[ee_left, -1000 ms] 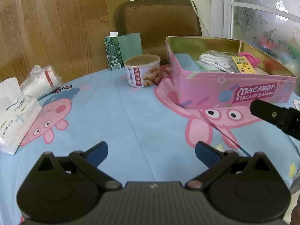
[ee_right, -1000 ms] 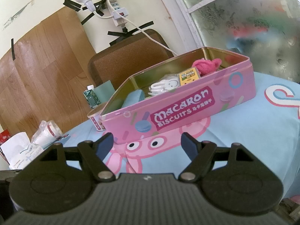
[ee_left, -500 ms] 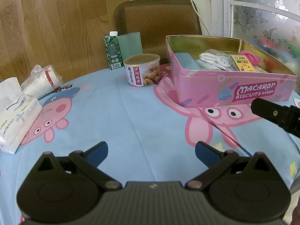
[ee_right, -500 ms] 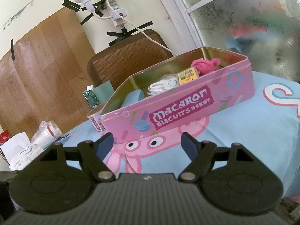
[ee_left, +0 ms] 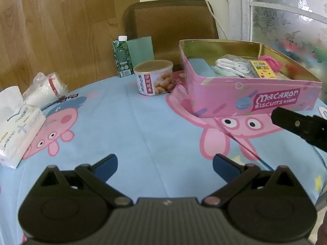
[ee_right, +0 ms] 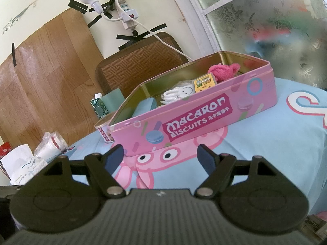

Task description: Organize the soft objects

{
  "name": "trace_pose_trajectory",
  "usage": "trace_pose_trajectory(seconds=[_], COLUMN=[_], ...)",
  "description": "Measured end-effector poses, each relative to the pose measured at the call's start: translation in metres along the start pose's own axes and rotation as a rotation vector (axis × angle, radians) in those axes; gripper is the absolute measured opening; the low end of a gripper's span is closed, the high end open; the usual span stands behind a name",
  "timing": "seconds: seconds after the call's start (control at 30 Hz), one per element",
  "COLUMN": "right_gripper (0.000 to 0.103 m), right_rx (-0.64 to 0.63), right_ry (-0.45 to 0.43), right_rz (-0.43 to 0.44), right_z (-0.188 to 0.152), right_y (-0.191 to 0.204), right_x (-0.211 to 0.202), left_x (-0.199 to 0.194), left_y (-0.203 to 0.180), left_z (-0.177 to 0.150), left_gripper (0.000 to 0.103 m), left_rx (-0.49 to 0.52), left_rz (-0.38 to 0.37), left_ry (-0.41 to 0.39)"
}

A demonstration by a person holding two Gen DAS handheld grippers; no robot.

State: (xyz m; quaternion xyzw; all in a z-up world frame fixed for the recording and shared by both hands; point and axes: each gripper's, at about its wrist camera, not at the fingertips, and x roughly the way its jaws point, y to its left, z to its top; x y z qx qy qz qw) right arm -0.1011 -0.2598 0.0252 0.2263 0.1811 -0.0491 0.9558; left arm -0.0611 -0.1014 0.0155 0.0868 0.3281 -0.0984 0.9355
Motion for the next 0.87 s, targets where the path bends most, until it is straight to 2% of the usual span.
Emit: trace_pose_trajectory(seconds=[0.87], right_gripper=[0.081], right_rx=[-0.008], right_ry=[-0.007], right_rz=[-0.002], right_z=[-0.0002], right_y=[-0.0015], right_x=[-0.0041], left_x=[-0.0054], left_y=[-0.0013], left_z=[0.0028], left_gripper=[0.103], left_rx=[-0.001], left_rz=[-0.028], left_ry=[-0.020])
